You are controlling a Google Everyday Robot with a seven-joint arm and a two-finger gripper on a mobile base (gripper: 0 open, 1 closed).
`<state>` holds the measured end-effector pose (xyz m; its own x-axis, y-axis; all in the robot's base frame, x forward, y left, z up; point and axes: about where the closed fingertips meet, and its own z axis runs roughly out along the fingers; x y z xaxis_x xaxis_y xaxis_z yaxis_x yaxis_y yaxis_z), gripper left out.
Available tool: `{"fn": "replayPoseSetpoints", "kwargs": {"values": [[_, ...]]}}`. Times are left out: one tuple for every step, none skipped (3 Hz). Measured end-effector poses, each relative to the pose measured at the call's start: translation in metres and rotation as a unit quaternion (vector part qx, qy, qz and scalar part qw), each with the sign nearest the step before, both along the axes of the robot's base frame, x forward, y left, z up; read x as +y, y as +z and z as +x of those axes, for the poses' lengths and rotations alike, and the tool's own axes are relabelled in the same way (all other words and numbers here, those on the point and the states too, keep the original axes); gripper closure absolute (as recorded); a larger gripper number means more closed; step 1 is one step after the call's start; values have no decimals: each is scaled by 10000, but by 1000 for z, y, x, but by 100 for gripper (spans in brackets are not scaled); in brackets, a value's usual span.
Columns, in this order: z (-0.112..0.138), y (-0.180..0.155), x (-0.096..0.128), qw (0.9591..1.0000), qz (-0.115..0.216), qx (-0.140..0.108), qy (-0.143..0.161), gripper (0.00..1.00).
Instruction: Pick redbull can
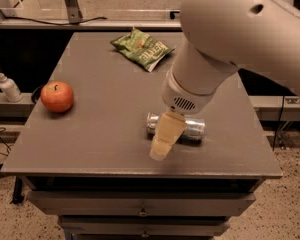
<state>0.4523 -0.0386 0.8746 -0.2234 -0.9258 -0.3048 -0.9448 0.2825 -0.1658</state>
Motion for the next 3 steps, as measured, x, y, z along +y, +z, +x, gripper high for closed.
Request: {"fn": "replayPoseSetpoints", "kwargs": {"values": [[13, -17, 3, 10000, -33, 68, -47, 0], [23, -31, -7, 9997, -51, 172, -163, 16], [25, -45, -19, 9992, -39, 330, -231, 40]]}}
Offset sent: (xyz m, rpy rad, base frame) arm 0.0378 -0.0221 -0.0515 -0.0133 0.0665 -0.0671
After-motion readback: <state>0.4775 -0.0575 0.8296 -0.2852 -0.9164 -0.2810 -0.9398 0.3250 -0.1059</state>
